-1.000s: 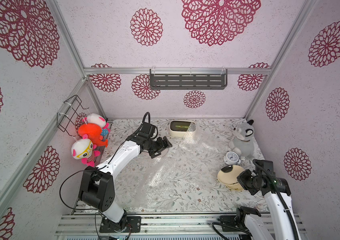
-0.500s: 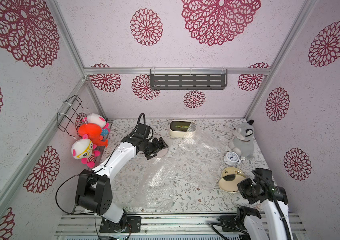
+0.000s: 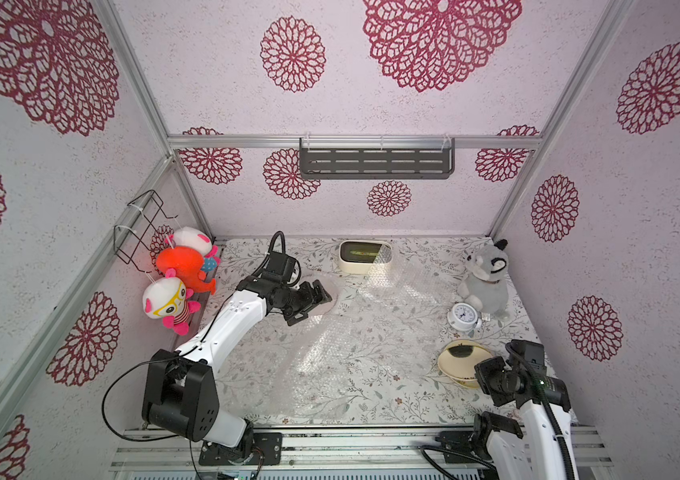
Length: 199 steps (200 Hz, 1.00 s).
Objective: Unpack dinner plates from bubble wrap
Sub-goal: Place the plate on the plate.
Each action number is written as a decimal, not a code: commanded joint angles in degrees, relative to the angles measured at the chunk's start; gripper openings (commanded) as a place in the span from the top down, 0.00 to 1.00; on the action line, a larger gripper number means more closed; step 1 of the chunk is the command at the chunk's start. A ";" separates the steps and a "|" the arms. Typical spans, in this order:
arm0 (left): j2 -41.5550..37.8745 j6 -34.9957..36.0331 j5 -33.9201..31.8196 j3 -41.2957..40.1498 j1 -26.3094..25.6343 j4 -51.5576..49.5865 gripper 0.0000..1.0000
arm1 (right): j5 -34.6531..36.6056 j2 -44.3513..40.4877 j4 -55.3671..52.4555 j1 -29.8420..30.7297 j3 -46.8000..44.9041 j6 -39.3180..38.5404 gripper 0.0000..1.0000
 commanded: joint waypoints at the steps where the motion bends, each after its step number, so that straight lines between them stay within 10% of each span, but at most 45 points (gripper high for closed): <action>1: -1.88 0.85 -0.57 -0.07 0.40 -0.94 0.04 | -0.16 0.18 -0.36 -1.36 0.13 1.01 0.96; 68: -4.62 2.87 -6.28 -3.27 1.01 -8.10 0.02 | -2.28 0.00 -0.47 -4.84 -1.63 -0.63 0.91; 105: -4.98 2.26 -5.63 -4.76 1.21 -7.36 0.02 | -2.19 -0.49 -2.20 -6.03 -1.50 -2.02 0.61; 199: -6.36 1.47 -5.25 -6.87 1.27 -5.86 0.01 | -3.24 -3.03 -7.04 -6.48 0.16 -2.79 0.37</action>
